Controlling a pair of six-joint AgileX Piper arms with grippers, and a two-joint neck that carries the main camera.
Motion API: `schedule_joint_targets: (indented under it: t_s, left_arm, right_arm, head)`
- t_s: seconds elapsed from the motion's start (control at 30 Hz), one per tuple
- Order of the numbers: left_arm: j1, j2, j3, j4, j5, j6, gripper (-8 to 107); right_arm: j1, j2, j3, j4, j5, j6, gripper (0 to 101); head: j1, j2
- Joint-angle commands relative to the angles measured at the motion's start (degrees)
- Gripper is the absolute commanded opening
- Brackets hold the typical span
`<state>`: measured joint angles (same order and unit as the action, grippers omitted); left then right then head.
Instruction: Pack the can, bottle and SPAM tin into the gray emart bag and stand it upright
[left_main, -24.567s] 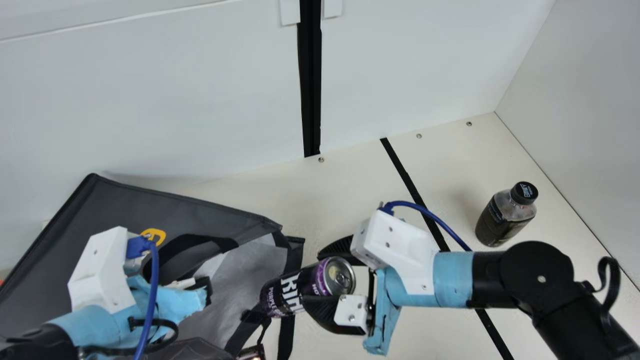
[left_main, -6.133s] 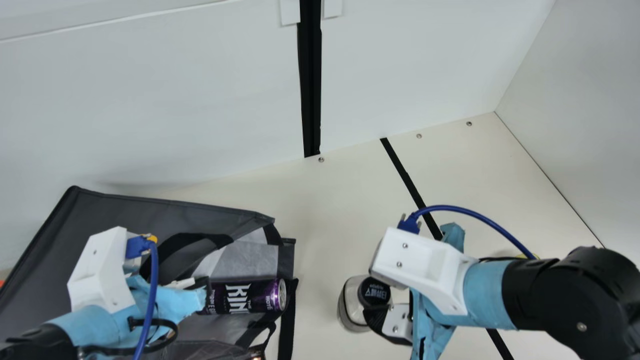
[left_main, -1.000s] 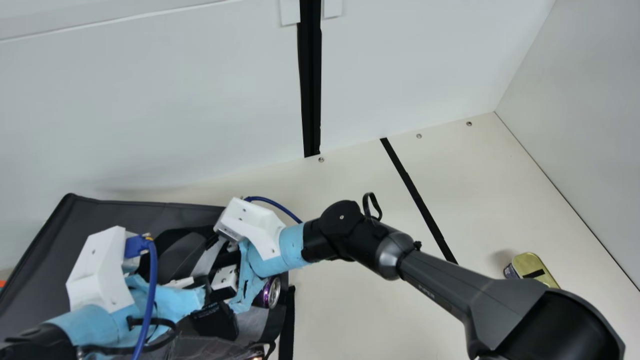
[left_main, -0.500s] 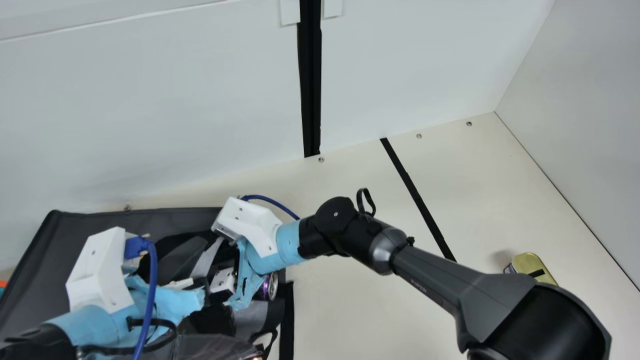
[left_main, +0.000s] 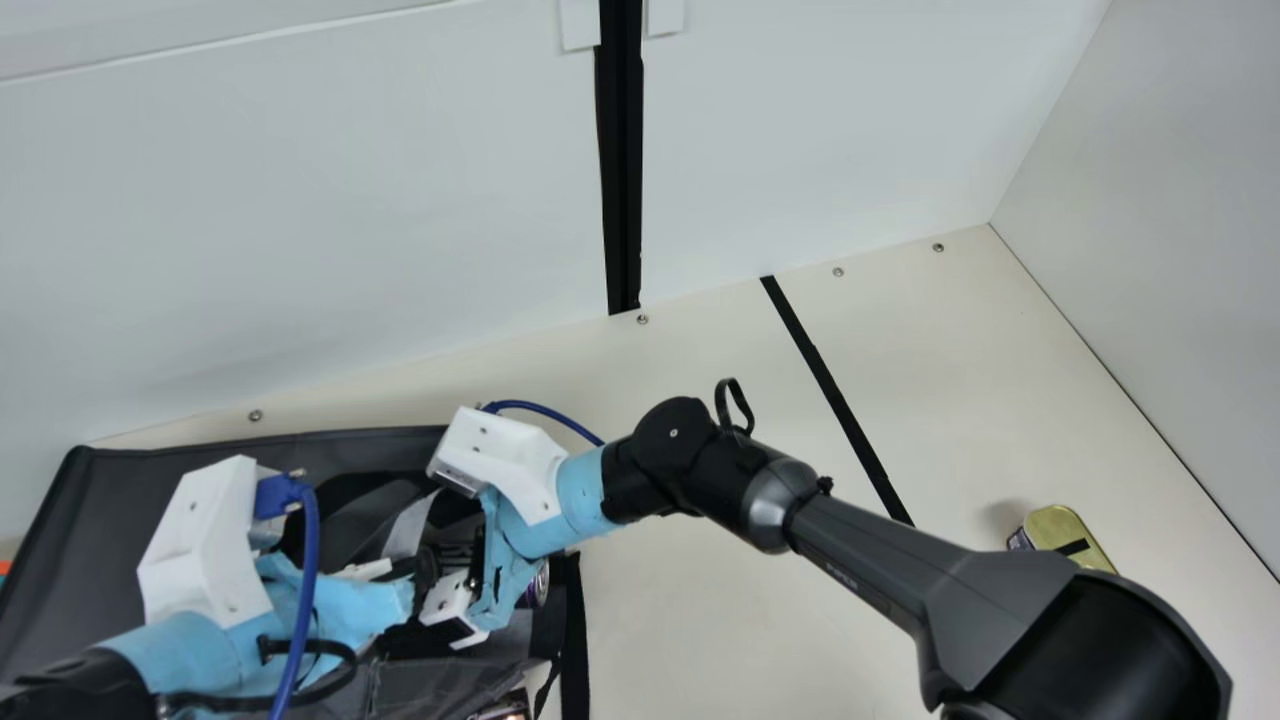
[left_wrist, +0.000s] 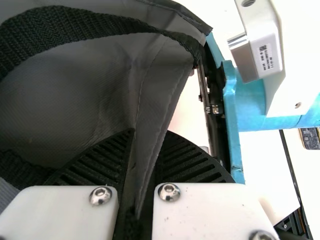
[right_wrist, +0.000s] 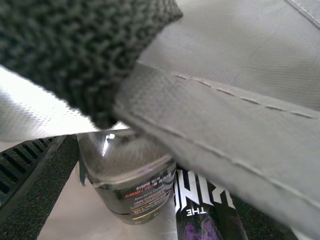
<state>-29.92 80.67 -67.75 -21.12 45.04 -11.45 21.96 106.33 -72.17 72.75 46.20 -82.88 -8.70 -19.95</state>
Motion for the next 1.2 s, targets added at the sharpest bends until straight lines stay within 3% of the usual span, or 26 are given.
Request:
schedule_joint_targets:
  t_s: [0.0, 0.87, 1.17]
  left_arm:
    - [0.00, 0.00, 0.00, 0.00, 0.00, 0.00, -8]
    - [0.00, 0.00, 0.00, 0.00, 0.00, 0.00, -8]
    - [0.00, 0.00, 0.00, 0.00, 0.00, 0.00, -8]
  right_arm:
    - [-0.33, -0.57, 0.32, 0.50, 0.73, 0.03, 95]
    - [-7.51, -8.23, 4.64, -3.01, 9.11, 0.51, 95]
    - [-9.89, -12.50, 7.25, -3.59, 10.38, 1.69, 95]
  head:
    - [-1.30, -0.05]
    - [-1.30, -0.05]
    - [-1.30, -0.05]
